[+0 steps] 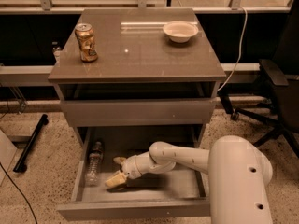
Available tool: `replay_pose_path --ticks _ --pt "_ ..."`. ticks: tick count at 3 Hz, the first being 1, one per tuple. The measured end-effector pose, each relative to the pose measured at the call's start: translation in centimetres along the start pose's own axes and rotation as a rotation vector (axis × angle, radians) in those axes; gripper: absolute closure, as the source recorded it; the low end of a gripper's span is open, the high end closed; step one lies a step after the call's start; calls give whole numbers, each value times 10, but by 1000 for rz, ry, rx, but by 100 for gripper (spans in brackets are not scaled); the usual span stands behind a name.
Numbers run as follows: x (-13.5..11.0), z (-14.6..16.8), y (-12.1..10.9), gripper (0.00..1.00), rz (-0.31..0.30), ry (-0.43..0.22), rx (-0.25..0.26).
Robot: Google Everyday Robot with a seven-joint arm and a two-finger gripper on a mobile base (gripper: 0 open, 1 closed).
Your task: Pick water bottle from middle drawer and place on counter
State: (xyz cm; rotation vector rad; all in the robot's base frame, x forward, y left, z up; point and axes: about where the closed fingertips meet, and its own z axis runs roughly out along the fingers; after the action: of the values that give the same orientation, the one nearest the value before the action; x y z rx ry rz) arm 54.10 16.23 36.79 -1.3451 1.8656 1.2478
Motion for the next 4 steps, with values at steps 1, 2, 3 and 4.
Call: replay_pose_path --ticks 1,2,3,4 --pt "-2 -1 1 57 0 0 0" --pt "-35 10 19 39 -100 -25 -64" --pt "-38 12 23 16 -111 -28 -77" --pt "-38 14 24 0 -111 -28 -81"
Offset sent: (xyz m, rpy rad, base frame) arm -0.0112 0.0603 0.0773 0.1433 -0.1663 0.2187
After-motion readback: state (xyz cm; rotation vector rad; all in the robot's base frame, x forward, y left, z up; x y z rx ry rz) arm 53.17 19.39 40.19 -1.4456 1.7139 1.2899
